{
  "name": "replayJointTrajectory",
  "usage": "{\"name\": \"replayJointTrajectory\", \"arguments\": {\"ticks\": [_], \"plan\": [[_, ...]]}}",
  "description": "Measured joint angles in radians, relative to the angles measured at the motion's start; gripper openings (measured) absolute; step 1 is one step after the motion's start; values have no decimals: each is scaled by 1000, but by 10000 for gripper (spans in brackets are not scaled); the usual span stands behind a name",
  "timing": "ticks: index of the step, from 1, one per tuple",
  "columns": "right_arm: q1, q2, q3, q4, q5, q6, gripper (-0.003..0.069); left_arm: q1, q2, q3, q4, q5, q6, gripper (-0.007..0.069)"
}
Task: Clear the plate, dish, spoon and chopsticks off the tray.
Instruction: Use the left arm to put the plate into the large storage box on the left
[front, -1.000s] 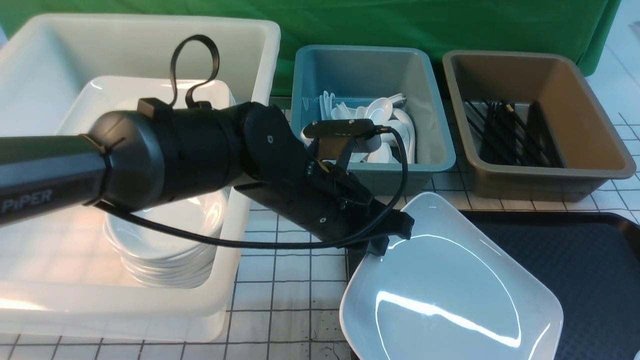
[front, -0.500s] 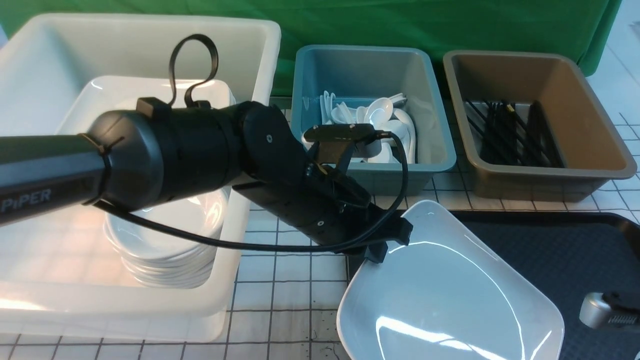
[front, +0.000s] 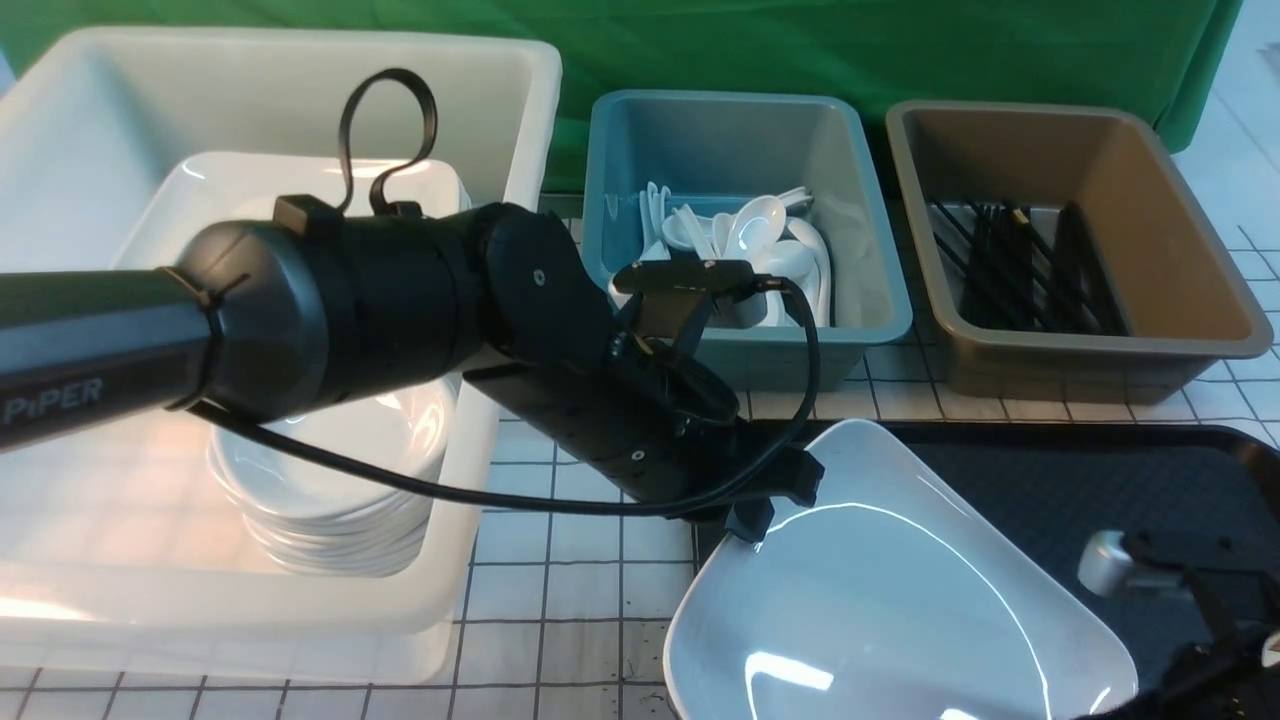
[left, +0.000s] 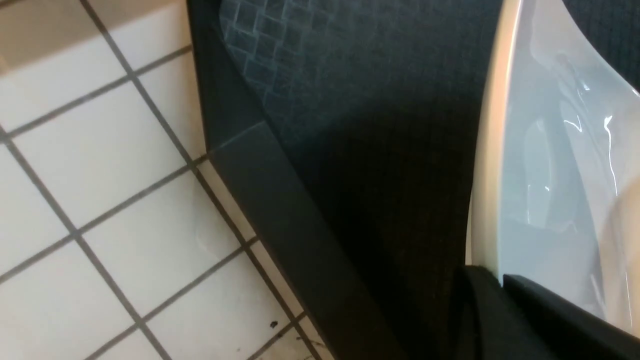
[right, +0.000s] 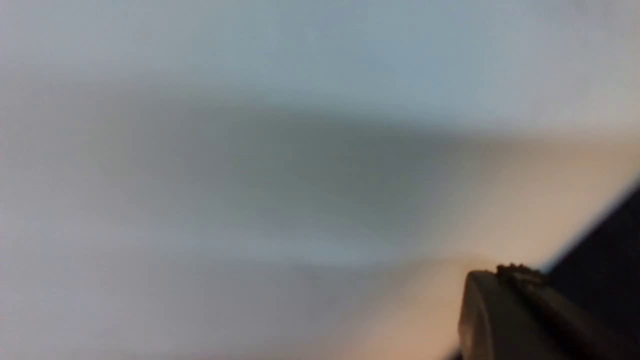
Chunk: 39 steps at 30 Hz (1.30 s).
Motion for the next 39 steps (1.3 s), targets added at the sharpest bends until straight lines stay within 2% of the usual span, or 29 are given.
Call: {"name": "replayJointTrajectory", "arguments": {"ticks": [5, 12, 19, 21, 24, 25, 27, 29, 32, 33, 39], "plan": [[68, 30, 0, 3, -84, 4, 30, 0, 0, 0, 0, 7, 2, 9], [79, 70, -10, -9, -99, 5, 30, 0, 0, 0, 0, 8, 1, 9], [79, 68, -99, -35, 77, 5, 30, 0, 0, 0, 0, 11, 2, 8], [79, 47, -161, -85, 159, 9, 30, 0, 0, 0, 0, 15, 2, 8], [79, 15, -235, -154, 303, 50, 30, 0, 0, 0, 0, 17, 2, 8], [79, 13, -235, -158, 303, 50, 30, 0, 0, 0, 0, 17, 2, 8], [79, -18, -238, -193, 388, 114, 30, 0, 0, 0, 0, 18, 2, 8], [79, -22, -205, -197, 358, 138, 30, 0, 0, 0, 0, 18, 2, 8], [79, -20, -109, -201, 237, 179, 30, 0, 0, 0, 0, 18, 2, 8], [79, -15, -46, -202, 147, 194, 30, 0, 0, 0, 0, 18, 2, 8], [79, 17, 60, -205, -25, 248, 30, 0, 0, 0, 2, 15, 2, 8]]}}
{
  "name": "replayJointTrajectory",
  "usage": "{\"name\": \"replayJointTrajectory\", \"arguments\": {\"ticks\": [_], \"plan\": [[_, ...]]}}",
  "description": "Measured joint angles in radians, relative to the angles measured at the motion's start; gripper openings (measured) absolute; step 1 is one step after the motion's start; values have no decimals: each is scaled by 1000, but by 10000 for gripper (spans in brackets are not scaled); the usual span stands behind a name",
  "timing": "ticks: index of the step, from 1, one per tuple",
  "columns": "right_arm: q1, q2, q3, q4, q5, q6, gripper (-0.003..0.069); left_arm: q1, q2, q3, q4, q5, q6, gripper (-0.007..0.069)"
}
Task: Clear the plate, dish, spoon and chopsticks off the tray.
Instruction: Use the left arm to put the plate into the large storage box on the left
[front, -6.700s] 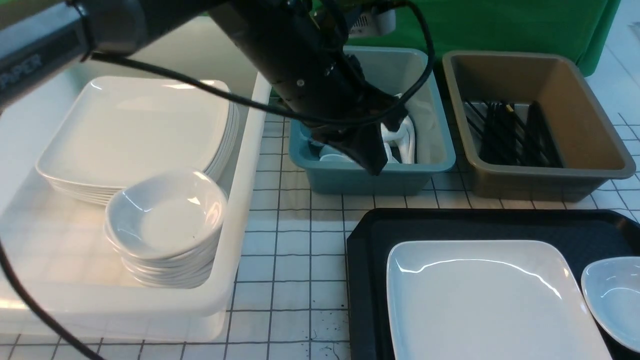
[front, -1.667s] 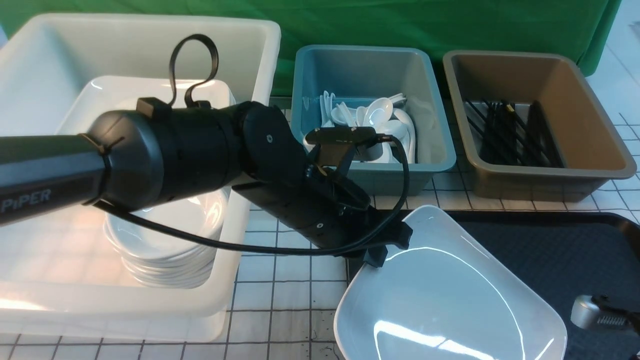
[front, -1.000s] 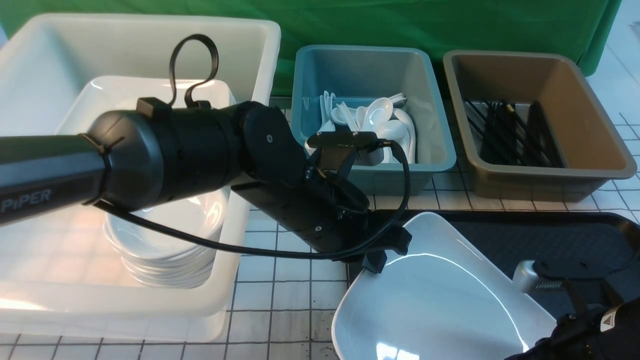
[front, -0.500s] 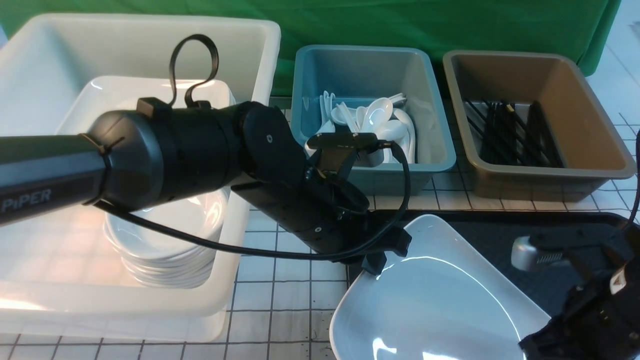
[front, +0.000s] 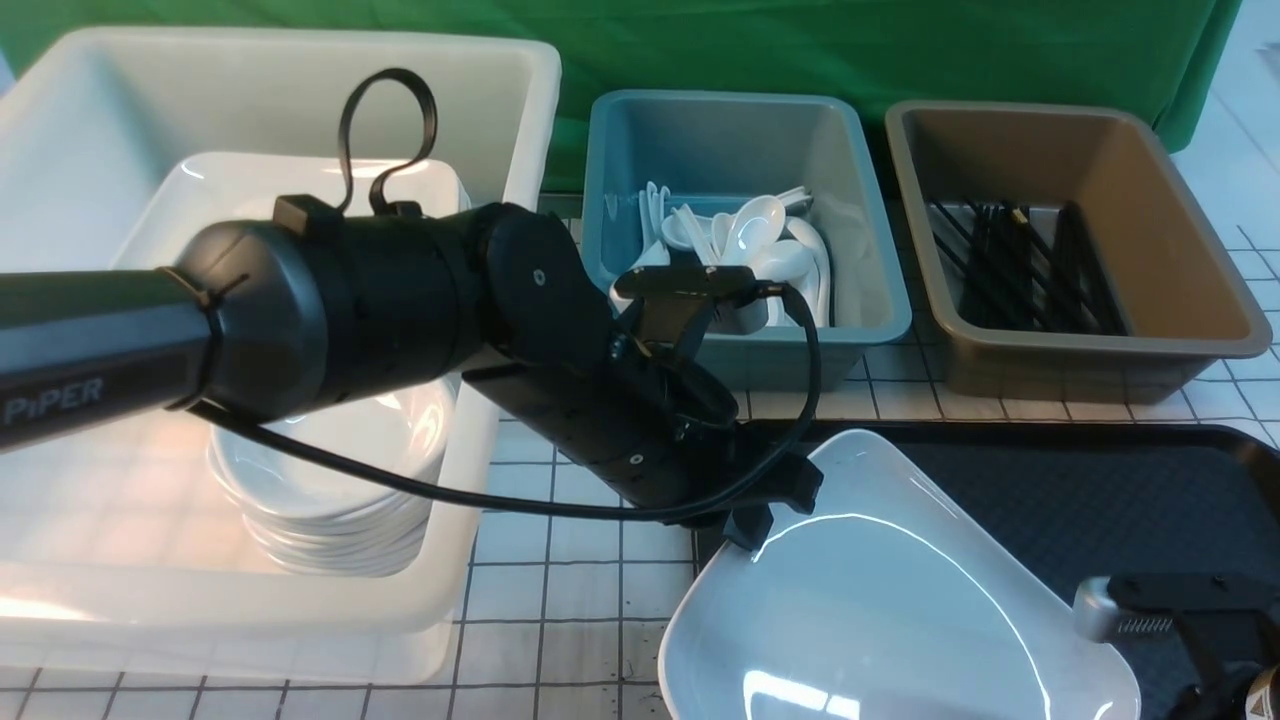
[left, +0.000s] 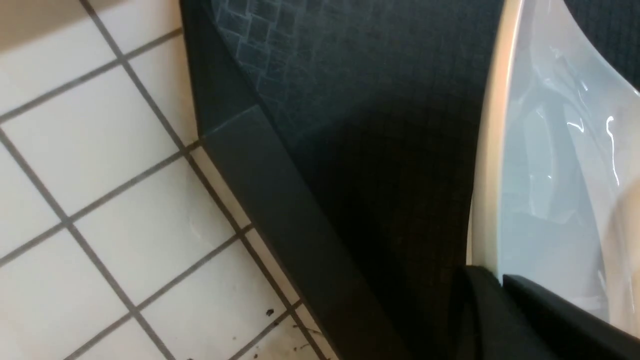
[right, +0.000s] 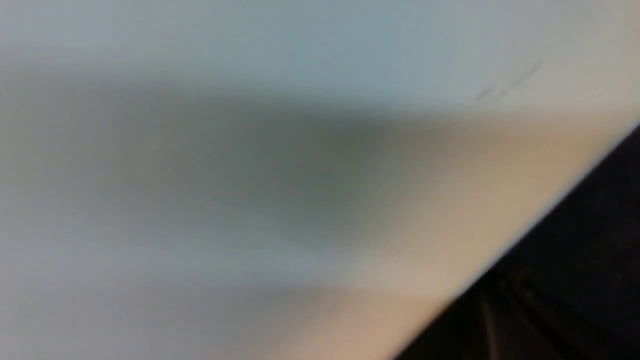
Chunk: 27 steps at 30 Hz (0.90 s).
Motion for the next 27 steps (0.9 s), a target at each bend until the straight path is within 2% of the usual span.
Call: {"name": "replayJointTrajectory", "arguments": {"ticks": [11, 16, 21, 24, 26, 27], "plan": [[0, 55, -8, 14, -184, 71, 30, 21, -3, 0, 38, -24, 0, 8], [-1, 57, -6, 25, -204, 80, 30, 23, -4, 0, 28, -13, 8, 12], [-1, 57, -6, 26, -206, 83, 30, 13, -6, -2, -5, -15, 60, 48], [-1, 62, -5, 27, -236, 82, 30, -25, -7, -9, -43, -14, 93, 143], [-1, 65, -5, 25, -256, 82, 30, -40, -9, -9, -49, -20, 108, 179], [-1, 68, -3, 25, -278, 82, 30, -61, -9, -10, -66, -23, 116, 247]]}}
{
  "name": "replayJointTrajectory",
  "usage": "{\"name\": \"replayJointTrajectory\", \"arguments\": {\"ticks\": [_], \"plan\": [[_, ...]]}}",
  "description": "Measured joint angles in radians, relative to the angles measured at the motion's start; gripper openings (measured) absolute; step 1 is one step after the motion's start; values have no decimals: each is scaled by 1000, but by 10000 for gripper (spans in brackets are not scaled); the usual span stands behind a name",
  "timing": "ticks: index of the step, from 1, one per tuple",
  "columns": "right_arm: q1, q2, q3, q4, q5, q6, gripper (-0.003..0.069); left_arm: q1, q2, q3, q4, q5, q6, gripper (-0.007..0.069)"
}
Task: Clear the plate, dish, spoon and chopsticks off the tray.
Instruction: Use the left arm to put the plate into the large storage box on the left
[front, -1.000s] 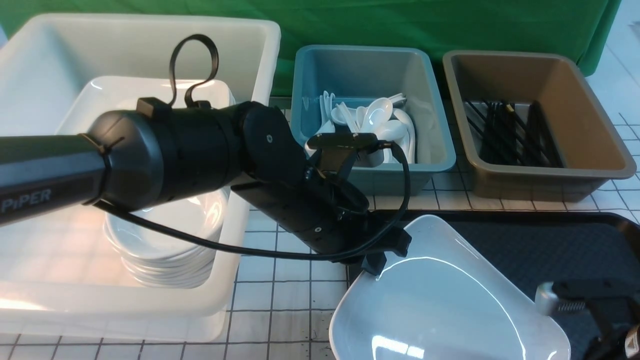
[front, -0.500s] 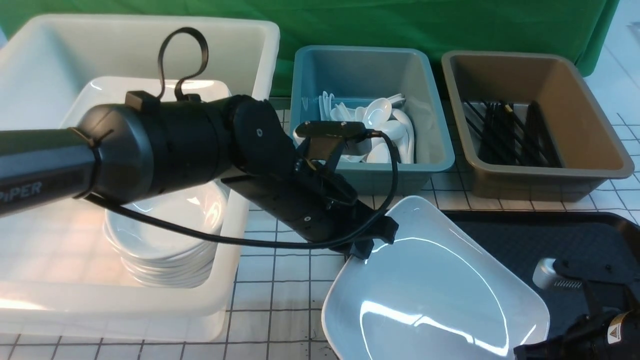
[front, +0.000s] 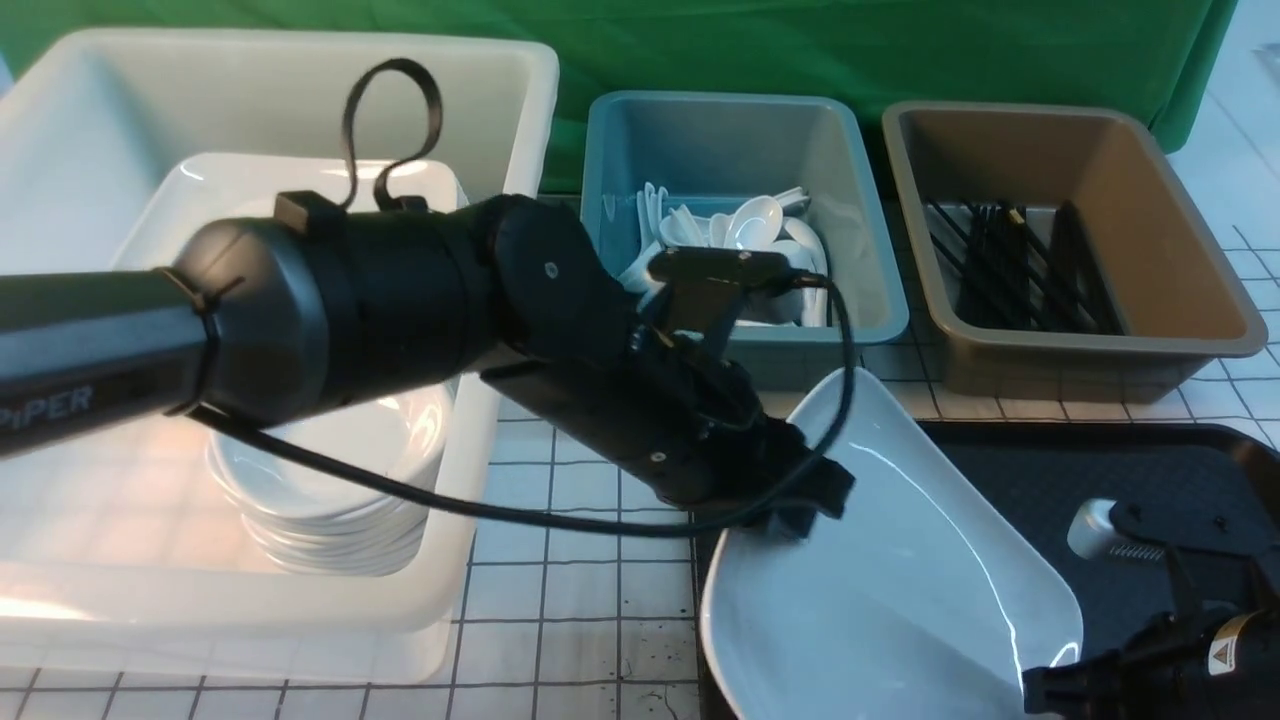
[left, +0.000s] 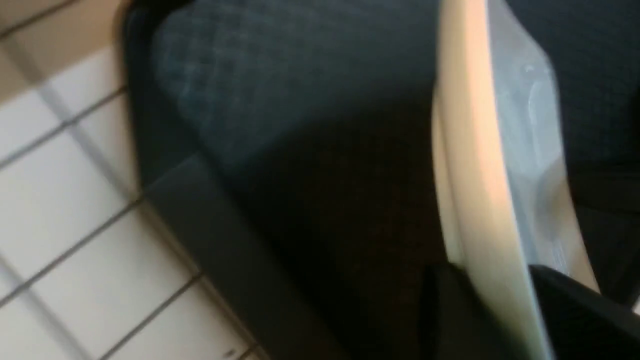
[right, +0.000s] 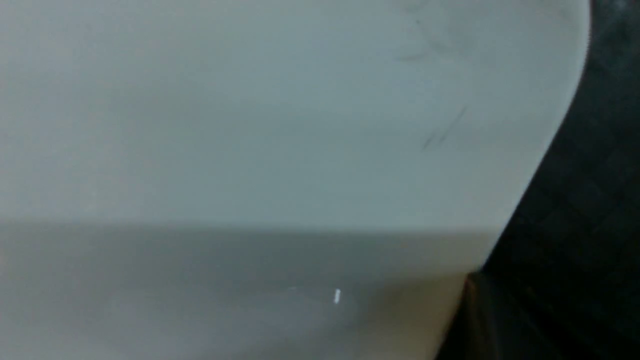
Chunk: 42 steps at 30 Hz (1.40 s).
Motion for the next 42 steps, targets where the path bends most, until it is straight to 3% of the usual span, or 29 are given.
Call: {"name": "replayJointTrajectory", "arguments": {"ticks": [5, 9, 14, 24, 26, 27, 29, 35, 42], "plan": [[-1, 5, 0, -4, -20, -3, 30, -37, 13, 0, -2, 48, 25, 404], [-7, 10, 1, -19, -36, -4, 30, -48, 32, 0, -18, 97, 31, 434], [-10, 12, 1, -34, -41, -15, 30, -45, 41, 1, -47, 91, -4, 334], [-10, -25, 3, -34, 5, -53, 30, -40, 20, 2, -62, 82, -11, 318], [-7, -74, 15, -13, 90, -66, 30, -35, -4, 5, -75, 67, -2, 263], [0, -127, 26, 6, 166, -79, 30, -25, -31, 5, -110, 61, 3, 158], [1, -218, 30, 18, 224, -88, 30, -4, -75, 5, -146, 77, 24, 94], [1, -519, 26, 26, 331, -98, 30, 92, -150, 5, -173, 71, 35, 97], [1, -752, -111, 22, 610, -195, 30, 253, -204, -37, -218, 147, 68, 97]]}}
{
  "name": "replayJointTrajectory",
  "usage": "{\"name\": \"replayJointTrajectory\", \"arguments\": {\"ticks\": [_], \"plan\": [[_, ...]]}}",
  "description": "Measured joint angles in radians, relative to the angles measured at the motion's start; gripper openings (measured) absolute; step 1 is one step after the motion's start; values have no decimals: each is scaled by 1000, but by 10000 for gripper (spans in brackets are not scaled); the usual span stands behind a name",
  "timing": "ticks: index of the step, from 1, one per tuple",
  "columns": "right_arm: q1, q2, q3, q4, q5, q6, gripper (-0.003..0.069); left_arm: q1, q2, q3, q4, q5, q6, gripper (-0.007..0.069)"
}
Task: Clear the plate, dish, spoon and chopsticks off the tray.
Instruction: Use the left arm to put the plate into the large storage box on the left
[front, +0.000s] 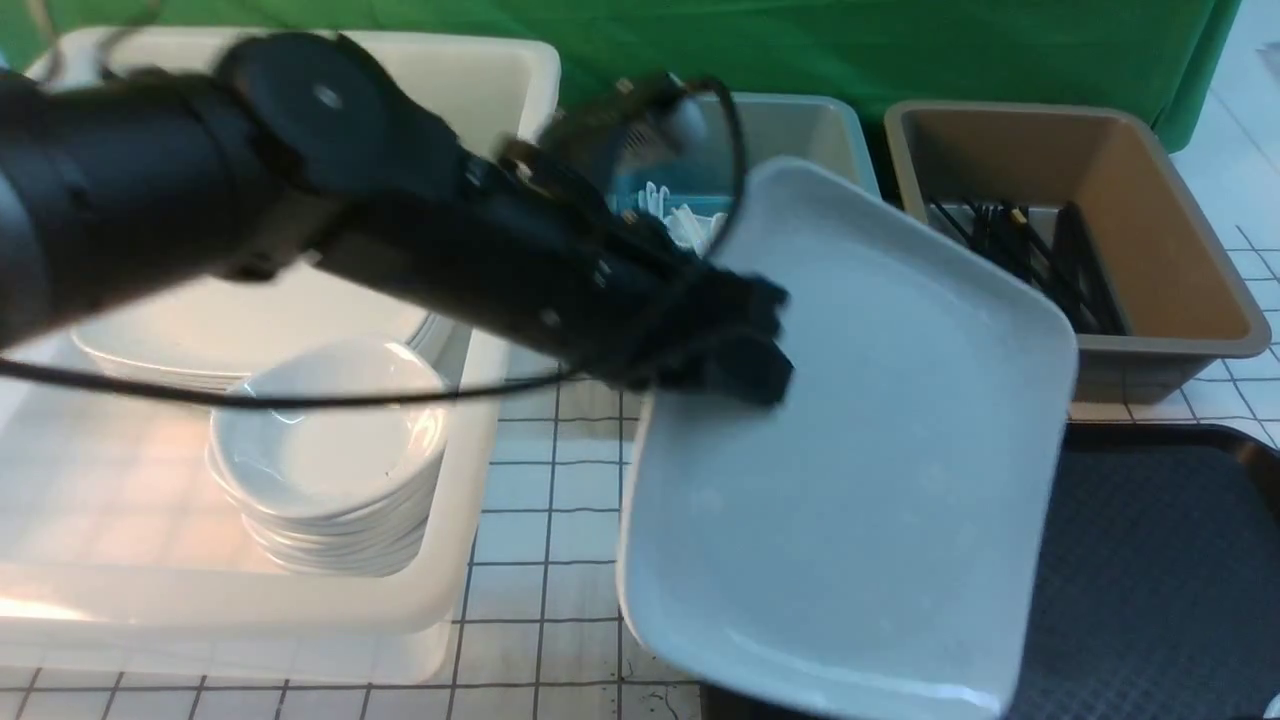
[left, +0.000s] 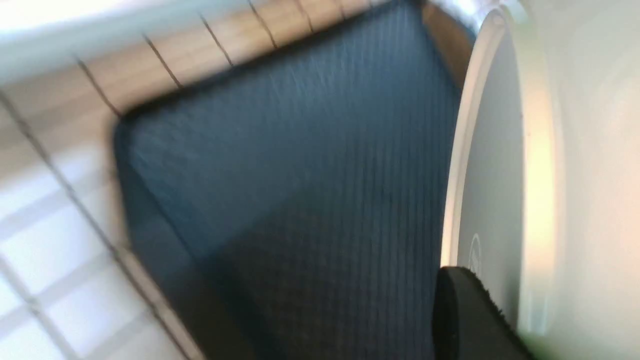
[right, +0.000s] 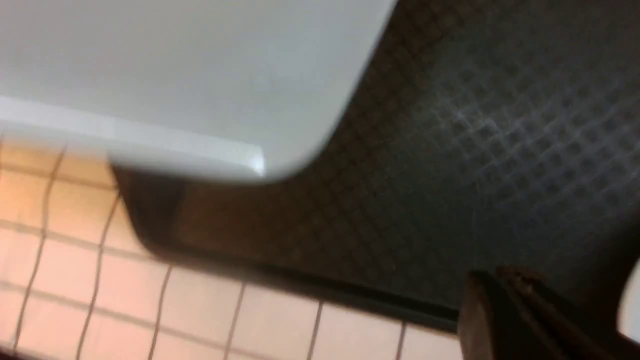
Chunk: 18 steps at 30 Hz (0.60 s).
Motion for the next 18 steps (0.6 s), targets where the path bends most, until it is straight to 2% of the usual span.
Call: {"name": "replayJointTrajectory", "arguments": {"ticks": [2, 3, 5, 9, 12, 15, 18], "plan": [[0, -47, -50, -2, 78, -42, 30, 86, -27, -38, -8, 27, 5, 97], [0, -47, -54, -2, 85, -44, 30, 97, -28, -43, -9, 30, 5, 97], [0, -80, -95, -13, 155, -64, 30, 255, -69, -105, -23, 49, 6, 97], [0, -90, -101, -23, 200, -67, 31, 492, -90, -146, -34, 42, 15, 97], [0, -90, -101, -26, 211, -70, 32, 727, -65, -149, -39, 40, -8, 97], [0, -90, -101, -26, 211, -70, 32, 876, -25, -135, -93, 26, -49, 97], [0, -90, -101, -26, 211, -71, 32, 945, 8, -123, -158, 5, -51, 97]]}}
